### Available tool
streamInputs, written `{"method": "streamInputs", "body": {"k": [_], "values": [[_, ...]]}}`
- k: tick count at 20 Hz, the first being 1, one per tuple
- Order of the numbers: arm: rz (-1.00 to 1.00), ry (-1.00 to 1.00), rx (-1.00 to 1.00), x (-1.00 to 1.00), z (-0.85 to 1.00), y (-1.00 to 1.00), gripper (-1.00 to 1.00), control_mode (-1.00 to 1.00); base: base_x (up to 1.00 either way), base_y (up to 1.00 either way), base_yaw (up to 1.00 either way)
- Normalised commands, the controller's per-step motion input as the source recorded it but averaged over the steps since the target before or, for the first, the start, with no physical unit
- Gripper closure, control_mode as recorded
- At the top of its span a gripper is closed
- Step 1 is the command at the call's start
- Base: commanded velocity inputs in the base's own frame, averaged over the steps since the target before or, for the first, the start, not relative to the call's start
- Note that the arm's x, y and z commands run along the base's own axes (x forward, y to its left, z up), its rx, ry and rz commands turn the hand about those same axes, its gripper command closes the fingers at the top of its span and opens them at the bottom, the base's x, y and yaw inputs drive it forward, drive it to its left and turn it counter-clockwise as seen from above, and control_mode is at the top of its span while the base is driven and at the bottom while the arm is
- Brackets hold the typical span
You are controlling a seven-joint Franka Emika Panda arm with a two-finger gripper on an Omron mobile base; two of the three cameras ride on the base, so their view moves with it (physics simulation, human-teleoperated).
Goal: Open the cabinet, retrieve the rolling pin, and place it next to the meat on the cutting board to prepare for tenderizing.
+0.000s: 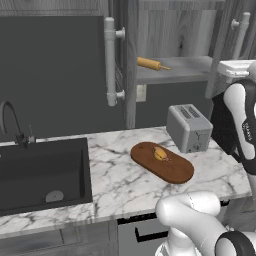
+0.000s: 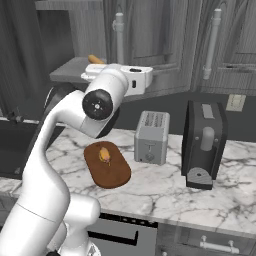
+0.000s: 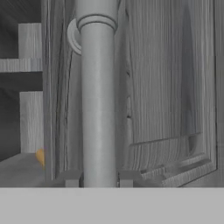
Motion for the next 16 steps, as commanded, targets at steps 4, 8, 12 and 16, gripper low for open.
{"method": "streamInputs", "body": {"k": [4,8,12,16], "values": [[0.0,0.0,0.0,-0.15,-0.01,-0.17,-1.0,-1.0,0.0,0.0,0.0],[0.0,0.03,0.0,0.0,0.0,0.0,-1.0,-1.0,0.0,0.0,0.0],[0.0,-0.03,0.0,-0.4,-0.02,0.0,-1.0,-1.0,0.0,0.0,0.0],[0.0,-0.14,-0.05,-0.96,0.0,0.0,-1.0,-1.0,0.0,0.0,0.0]]}}
